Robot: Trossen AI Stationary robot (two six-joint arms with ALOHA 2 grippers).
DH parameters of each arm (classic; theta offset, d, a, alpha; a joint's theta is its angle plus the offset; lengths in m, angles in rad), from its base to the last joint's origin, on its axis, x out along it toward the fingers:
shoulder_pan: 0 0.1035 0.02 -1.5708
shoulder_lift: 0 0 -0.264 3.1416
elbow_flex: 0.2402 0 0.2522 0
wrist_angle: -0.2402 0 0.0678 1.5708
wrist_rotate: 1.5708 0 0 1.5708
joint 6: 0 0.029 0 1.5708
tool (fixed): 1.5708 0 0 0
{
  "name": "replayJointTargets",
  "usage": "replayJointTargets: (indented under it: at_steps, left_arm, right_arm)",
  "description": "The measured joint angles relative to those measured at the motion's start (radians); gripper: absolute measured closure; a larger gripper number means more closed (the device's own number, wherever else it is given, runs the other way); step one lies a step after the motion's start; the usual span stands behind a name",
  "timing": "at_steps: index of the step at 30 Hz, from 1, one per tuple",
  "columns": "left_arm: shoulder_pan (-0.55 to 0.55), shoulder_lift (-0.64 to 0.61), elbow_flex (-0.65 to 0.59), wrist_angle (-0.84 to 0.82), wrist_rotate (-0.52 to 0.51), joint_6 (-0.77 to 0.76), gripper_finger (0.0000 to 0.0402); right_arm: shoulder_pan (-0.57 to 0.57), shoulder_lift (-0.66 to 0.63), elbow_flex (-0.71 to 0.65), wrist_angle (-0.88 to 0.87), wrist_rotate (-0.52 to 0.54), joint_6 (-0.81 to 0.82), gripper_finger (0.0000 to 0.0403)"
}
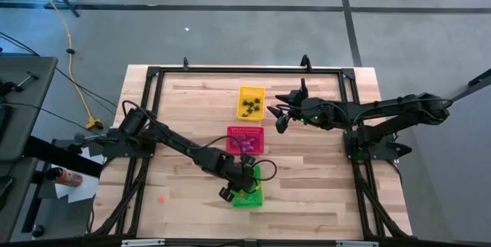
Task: Sort Halloween decoration
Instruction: Put the orange spider toy into the green bin
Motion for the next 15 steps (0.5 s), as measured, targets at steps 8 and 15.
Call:
replayJointTargets:
  at_steps: [8, 15]
  left_arm:
    - [0.027, -0.026, 0.149, -0.285, 0.001, -0.007, 0.0208]
    - [0.086, -0.147, 0.179, -0.468, -0.025, -0.119, 0.0202]
  right_arm:
    - [0.000, 0.000, 0.000, -0.003, 0.000, 0.026, 0.0146]
    - [0.000, 0.000, 0.000, -0.055, -0.020, 0.057, 0.0146]
